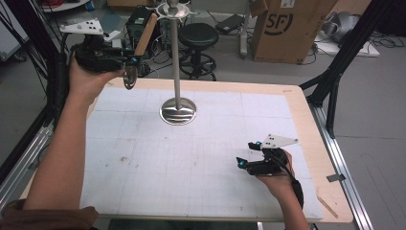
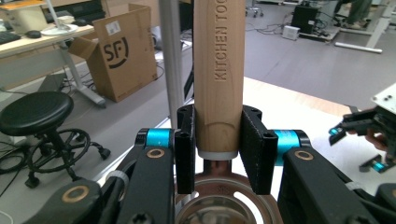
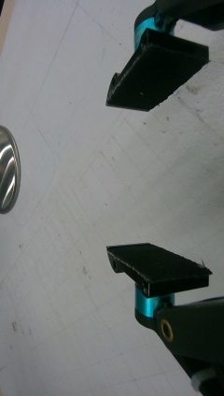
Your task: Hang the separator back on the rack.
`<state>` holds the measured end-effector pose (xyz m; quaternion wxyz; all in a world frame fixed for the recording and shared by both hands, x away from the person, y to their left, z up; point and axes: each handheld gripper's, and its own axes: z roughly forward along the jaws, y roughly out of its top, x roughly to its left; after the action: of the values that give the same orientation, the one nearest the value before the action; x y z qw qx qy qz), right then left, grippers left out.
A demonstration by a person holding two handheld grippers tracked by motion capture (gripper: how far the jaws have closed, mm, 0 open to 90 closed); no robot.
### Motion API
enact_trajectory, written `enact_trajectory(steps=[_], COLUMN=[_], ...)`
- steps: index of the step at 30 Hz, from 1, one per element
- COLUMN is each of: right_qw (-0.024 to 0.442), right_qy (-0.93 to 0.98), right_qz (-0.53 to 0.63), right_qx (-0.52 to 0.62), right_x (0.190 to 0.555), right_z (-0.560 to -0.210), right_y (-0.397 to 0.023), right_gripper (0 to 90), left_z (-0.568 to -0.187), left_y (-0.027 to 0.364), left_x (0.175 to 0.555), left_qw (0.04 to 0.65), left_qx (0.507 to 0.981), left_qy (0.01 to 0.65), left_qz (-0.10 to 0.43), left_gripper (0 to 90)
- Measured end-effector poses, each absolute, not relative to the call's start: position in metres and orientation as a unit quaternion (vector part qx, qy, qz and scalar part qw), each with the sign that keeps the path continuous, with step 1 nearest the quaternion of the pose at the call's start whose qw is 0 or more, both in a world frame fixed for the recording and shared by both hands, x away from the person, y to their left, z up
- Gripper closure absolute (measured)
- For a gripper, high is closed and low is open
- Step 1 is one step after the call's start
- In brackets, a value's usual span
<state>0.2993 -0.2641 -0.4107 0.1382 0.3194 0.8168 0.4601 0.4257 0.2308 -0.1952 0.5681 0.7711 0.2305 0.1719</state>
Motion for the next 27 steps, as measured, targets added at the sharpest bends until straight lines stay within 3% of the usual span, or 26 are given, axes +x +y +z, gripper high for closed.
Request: enact_trajectory(steps=[27], right_qw=[0.140], right_qy=[0.816], right_qz=[0.458], right_qx=[0.323], right_x=[0.299], right_z=[-0.412], right_y=[-0.268], right_gripper=[22.4], left_z=[-0.201], left_y=[0.211], left_x=[0.445], left_qw=[0.544], left_qx=[0.783], left_qy=[0.243], left_qz=[0.176], left_gripper=[68.9])
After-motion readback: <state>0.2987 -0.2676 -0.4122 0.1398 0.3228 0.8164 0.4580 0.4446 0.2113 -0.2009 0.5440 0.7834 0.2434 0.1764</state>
